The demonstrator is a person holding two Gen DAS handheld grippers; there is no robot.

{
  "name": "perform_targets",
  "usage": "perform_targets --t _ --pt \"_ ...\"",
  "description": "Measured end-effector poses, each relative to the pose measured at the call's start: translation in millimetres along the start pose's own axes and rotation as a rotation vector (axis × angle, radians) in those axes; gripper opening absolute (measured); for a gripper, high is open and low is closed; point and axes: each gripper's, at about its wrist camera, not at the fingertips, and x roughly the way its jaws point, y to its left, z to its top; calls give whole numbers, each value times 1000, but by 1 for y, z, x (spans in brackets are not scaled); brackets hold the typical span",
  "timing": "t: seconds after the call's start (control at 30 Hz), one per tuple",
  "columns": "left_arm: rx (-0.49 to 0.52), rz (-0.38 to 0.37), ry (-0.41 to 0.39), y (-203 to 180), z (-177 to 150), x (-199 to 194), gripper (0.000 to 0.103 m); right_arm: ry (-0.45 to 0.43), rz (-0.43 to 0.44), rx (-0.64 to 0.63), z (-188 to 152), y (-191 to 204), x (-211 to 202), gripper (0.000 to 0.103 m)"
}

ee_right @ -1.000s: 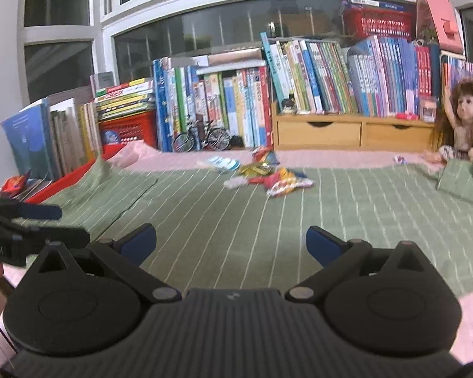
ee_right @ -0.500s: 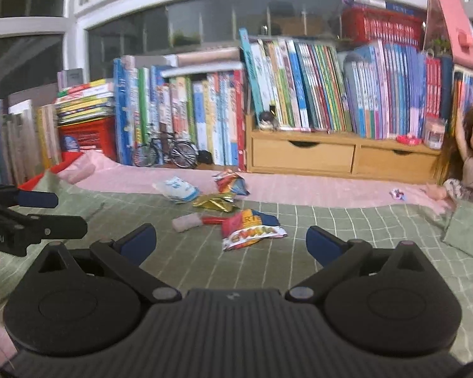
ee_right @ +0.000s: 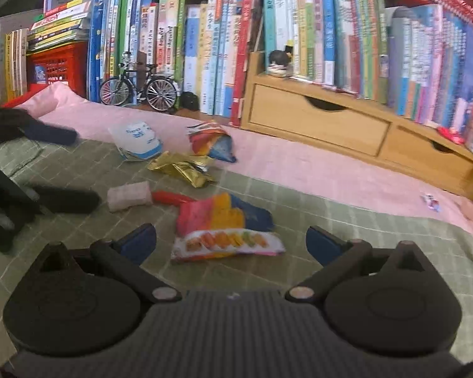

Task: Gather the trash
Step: 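Grasp the white paper scrap with the left tool while the right tool grasps the colourful snack bag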

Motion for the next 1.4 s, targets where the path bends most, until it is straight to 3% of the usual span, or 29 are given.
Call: perform_targets --t 0.03,0.13,0.27,0.43,0.6,0.77,0.8,0.83,1.17,1.4 --pt "10 2 23 -1 0 7 72 -7 -1 3 0 1 4 102" --pt "31 18 35 1 -1 24 70 -14 -21 1 1 0 11 98" --pt "-39 -19 70 13 -1 38 64 -10 -35 30 -3 -8 20 96" --pt "-57 11 87 16 -1 41 54 4 -12 58 -4 -13 21 88" --pt "-36 9 81 8 -1 40 25 -4 -1 14 -3 -5 20 72" --pt "-25 35 80 1 1 39 23 -21 8 6 -3 -4 17 58" --pt "-40 33 82 2 1 39 23 -26 11 10 -3 -4 16 41" --pt "-53 29 84 3 1 38 23 -25 18 20 -3 -6 16 36" --pt "-56 56 70 5 -1 11 24 -37 55 50 -5 -8 9 31" --pt "-126 44 49 10 -4 -20 24 -42 97 100 -9 -7 -14 28"
